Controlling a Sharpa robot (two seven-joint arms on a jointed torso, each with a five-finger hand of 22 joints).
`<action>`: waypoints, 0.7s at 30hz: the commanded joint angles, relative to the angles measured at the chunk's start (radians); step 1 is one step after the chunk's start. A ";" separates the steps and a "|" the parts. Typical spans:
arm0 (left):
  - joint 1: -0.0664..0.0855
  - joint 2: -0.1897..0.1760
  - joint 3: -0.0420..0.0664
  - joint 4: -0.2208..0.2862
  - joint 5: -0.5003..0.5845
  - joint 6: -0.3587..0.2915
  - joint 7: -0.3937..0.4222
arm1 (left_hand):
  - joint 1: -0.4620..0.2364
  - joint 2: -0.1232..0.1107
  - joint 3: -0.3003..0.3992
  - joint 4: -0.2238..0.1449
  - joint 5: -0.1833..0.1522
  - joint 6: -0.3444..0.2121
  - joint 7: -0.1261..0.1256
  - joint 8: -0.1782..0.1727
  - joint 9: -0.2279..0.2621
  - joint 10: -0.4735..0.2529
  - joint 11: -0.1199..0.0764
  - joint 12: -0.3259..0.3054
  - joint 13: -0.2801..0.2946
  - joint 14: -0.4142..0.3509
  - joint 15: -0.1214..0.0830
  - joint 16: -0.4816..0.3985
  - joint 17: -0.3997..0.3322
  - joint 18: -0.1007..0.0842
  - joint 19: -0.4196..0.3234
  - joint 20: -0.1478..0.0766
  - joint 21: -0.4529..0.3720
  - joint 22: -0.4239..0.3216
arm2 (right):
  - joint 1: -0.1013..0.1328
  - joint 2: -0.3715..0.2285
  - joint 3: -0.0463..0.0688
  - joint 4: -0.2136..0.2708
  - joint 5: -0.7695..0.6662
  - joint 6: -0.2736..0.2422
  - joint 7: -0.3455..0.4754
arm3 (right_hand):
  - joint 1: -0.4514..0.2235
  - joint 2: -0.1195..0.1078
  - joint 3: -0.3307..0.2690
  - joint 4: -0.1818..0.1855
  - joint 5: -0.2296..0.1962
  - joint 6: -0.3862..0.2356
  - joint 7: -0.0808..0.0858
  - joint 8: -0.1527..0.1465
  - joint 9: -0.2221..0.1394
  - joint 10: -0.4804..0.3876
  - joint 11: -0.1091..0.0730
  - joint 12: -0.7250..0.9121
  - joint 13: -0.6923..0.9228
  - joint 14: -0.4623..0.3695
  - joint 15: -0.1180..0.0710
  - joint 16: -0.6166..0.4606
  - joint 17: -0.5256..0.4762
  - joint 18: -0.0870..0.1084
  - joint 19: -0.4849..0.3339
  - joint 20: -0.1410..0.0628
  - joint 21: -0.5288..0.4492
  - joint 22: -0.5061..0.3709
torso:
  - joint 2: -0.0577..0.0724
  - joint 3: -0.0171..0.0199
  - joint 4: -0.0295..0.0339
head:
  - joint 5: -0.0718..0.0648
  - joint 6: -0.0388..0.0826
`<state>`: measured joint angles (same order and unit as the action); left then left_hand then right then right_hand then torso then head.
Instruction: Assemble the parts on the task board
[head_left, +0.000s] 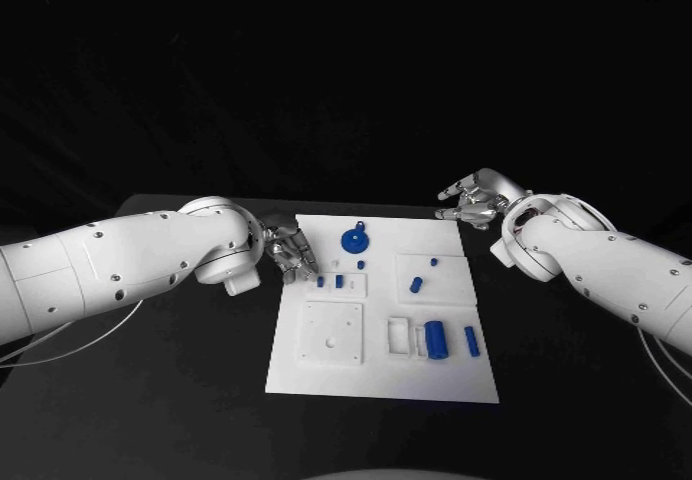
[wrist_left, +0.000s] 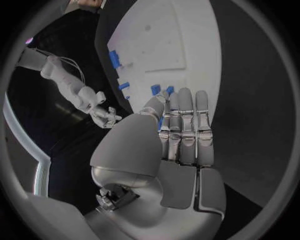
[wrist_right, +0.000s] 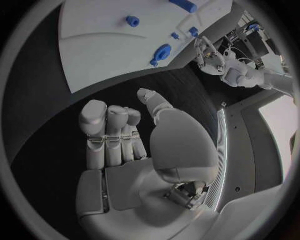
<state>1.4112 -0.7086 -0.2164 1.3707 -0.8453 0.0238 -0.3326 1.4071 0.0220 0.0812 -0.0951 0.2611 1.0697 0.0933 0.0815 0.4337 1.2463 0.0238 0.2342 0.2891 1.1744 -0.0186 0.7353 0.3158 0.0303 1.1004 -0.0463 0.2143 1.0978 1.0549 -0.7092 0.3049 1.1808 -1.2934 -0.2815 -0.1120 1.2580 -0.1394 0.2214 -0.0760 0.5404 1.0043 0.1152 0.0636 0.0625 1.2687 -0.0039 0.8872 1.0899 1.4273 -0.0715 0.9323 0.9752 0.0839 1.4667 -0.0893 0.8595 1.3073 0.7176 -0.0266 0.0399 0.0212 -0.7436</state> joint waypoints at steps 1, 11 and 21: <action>0.009 -0.007 0.001 0.011 0.133 -0.183 0.233 | 0.021 -0.001 0.007 -0.030 0.011 -0.005 0.013 0.001 -0.094 0.004 0.019 -0.072 -0.135 0.014 0.011 -0.061 -0.039 0.013 0.004 0.011 -0.022 -0.008 | -0.001 0.000 0.000 -0.002 -0.004 0.003 0.006 | -0.008 -0.002 0.003 0.001 0.001 0.006 -0.002 -0.001 0.001 -0.006 -0.004 -0.028 -0.029 0.001 -0.005 -0.004 0.000 0.013 0.047 -0.005 -0.005 0.102 | 0.002 0.0003 -0.0003 | -0.003 0.006; 0.014 0.012 0.002 0.007 0.087 -0.304 0.369 | 0.044 0.000 0.004 -0.101 0.029 -0.001 0.024 0.034 -0.306 0.007 0.038 -0.150 -0.228 0.047 0.002 0.042 0.013 0.042 0.022 0.005 0.047 0.143 | -0.001 0.001 0.000 -0.003 0.000 -0.006 0.009 | -0.007 -0.004 0.007 0.004 0.002 0.004 -0.003 -0.002 0.001 -0.022 -0.010 -0.149 -0.192 0.000 -0.009 -0.010 -0.002 0.010 0.047 -0.009 -0.013 0.101 | 0.002 0.0003 -0.0015 | -0.006 0.009; 0.008 0.108 -0.007 -0.079 -0.133 -0.304 0.401 | 0.002 -0.010 -0.013 -0.101 -0.003 -0.009 0.022 0.029 -0.367 -0.056 0.057 -0.167 -0.229 0.049 0.013 0.040 0.001 0.051 0.048 0.019 -0.010 0.126 | -0.001 0.008 0.000 -0.004 0.007 -0.032 0.022 | -0.009 -0.015 0.031 0.004 0.027 0.014 -0.004 -0.001 0.001 -0.016 -0.013 -0.242 -0.343 -0.016 -0.011 -0.061 -0.047 0.013 0.038 -0.011 -0.083 0.084 | 0.003 0.0004 -0.0028 | -0.011 0.008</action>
<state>1.4208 -0.6090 -0.2229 1.3023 -0.8796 -0.2629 0.0248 1.4064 0.0067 0.0679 -0.1920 0.2636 1.0678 0.1157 0.1127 0.0674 1.1982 0.0821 0.0665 0.0609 1.2205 -0.0081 0.7789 0.3176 0.0620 1.1427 -0.0268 0.2102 1.2286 1.0544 -0.7025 0.3049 1.1766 -1.2896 -0.2965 -0.1071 1.2487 -0.1489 0.2481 -0.0718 0.5639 1.0131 0.1096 0.0636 0.0625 1.2527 -0.0130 0.6525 0.7567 1.4163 -0.0822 0.8758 0.9323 0.0840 1.4667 -0.0966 0.7812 1.3073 0.7200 -0.0263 0.0377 0.0119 -0.7340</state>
